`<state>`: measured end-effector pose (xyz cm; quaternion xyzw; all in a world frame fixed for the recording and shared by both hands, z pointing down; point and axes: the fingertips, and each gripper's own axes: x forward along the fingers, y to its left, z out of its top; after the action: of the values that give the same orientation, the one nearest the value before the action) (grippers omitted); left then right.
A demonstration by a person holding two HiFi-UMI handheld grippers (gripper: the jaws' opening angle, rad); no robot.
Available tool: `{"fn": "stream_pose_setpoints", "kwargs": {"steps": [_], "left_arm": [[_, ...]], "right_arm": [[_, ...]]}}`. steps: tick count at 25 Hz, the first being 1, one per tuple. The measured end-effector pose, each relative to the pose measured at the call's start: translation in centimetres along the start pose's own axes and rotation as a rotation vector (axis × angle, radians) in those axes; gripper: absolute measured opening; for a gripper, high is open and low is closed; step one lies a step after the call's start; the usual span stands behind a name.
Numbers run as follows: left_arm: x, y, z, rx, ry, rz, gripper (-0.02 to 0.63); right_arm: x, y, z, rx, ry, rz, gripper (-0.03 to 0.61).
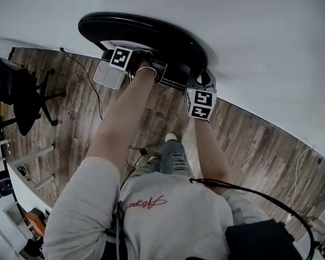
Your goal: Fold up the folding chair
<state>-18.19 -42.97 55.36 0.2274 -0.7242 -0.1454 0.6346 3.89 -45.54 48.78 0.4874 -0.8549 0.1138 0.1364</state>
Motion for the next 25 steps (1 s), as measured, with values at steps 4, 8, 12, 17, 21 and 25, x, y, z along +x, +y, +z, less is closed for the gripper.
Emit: {"fn": "stream_pose_setpoints", "kwargs": {"steps": [4,8,12,17,21,25], "left_arm": [[0.0,0.0,-0.1,0.001,-0.001,-0.001,0.137],[0.2,0.2,-0.7,0.015,0.05,0.005,0.15],[-0.6,-0.7,-0.2,0.072,0.123,-0.089,0.204],[-3.1,0.2,1.9,0.14,0.1,-0.156,0.269],[-4.2,0.6,2.9,0.149,0.02,-0.298,0.261],[-4.4,0.6,4.8,0.076,-0.05,-0.415,0.17]], "right_arm": [[0.0,-0.1,0.0,-0.047,0.0,-0.022,0.075],[-0.6,-0.3,0.5,-0.073,-0.033,-0.062,0.077],[-1.5,-0.7,0.9,-0.043,-0.063,-0.092,0.146],[-3.8,-0.5,1.0,-0.077,-0.084,-0.136,0.161],[-6.5,0.6,1.7,-0.12,-0.115,-0.151,0.161],[-7.6,2.8,1.9,-0.152,-0.147,-0.115,0.161]]}}
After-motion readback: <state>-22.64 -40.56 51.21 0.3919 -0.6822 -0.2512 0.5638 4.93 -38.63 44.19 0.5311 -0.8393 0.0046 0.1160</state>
